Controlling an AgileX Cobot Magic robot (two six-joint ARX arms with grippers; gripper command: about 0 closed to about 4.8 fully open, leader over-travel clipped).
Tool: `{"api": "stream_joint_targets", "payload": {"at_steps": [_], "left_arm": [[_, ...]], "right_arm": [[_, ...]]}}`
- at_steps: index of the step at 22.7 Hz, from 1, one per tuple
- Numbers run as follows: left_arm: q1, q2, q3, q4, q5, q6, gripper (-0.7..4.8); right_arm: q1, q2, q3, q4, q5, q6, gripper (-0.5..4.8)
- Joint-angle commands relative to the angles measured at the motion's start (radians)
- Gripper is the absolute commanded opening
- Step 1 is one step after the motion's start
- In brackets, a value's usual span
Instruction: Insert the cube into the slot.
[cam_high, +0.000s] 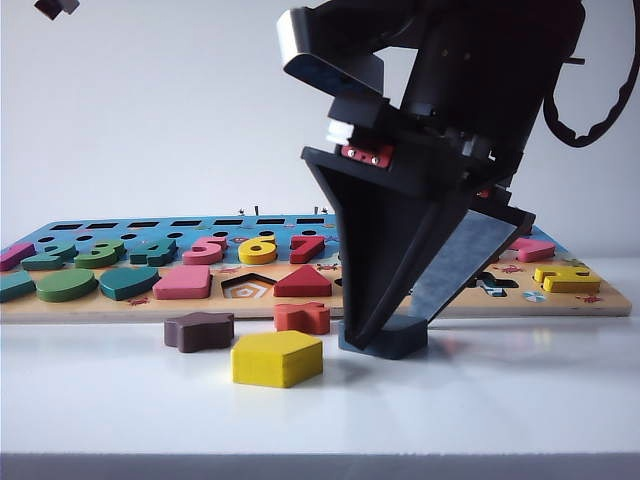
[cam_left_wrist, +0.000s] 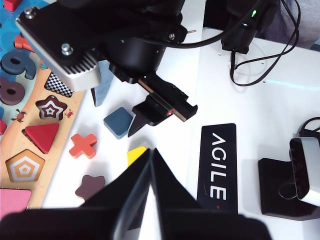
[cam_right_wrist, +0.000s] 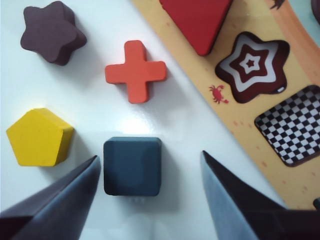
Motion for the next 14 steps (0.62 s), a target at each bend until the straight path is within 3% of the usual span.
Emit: {"api": "stream_joint_targets", "payload": {"at_steps": [1, 11, 14], "left_arm": [[0.001, -0.004, 0.004, 0.013, 0.005, 0.004, 0.17], [0.001, -0.004, 0.004, 0.014, 0.005, 0.004, 0.17], [0.001, -0.004, 0.004, 0.014, 0.005, 0.004, 0.17]], "right_arm": [[0.004, 0.005, 0.003, 0.011, 0.003, 0.003, 3.05], [0.002, -0.014, 0.021, 0.003, 0.003, 0.03, 1.5], [0.002, -0.057, 0.058, -0.01, 0.003, 0.036, 1.25]]}}
